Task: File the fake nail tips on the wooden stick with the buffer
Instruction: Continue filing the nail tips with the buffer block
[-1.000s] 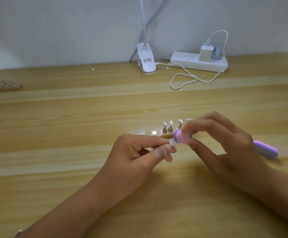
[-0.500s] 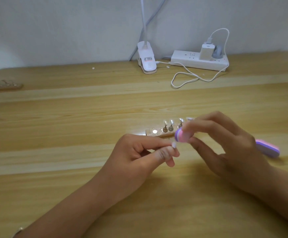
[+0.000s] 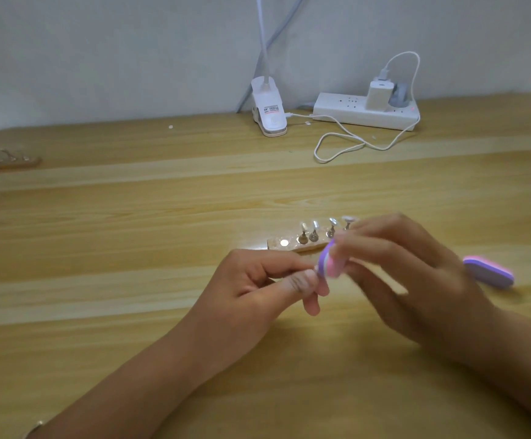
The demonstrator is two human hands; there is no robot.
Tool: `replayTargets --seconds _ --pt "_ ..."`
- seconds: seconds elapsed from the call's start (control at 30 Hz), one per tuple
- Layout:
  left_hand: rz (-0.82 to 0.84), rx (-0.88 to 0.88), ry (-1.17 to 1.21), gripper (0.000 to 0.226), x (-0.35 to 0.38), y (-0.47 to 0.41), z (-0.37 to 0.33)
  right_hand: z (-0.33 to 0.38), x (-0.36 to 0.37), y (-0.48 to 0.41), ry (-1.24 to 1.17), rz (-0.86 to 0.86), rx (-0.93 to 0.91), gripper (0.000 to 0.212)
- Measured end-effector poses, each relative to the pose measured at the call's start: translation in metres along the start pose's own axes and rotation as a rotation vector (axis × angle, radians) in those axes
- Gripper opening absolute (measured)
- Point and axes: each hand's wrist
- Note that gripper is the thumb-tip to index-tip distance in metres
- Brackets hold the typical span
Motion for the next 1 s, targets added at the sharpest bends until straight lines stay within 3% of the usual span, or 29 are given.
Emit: replayTargets --seconds 0.1,0.23,0.3,0.87,1.0 --pt "-0.082 0.001 -0.034 0.018 -0.003 -0.001 -0.002 -0.015 -0.007 0.000 0.116 -0.066 0.121 0.013" --pt "-0.471 -0.018 -0.186 0.009 -0.014 -0.010 0.004 -0.007 -0.004 -0.001 0.080 -0.077 0.106 0.013" --pt "-0.548 -0.048 -0.228 0.006 -0.020 -0.016 0.005 -0.004 0.001 0.000 0.068 -0.042 0.090 0.013" --pt "-0.585 -0.127 -0.701 0.021 -0.020 -0.030 0.014 -0.003 0.003 0.000 0.001 0.023 0.125 0.014" --pt "-0.525 -0.170 -0.783 0.017 -0.019 -0.025 0.004 -0.003 0.003 0.001 0.005 0.039 0.140 0.014"
Point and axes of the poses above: each hand's wrist, its own y-axis away from the middle knuckle, its own x-axis out of the palm, z = x × y, and after that the axes turned 12 degrees about -x, right-handed
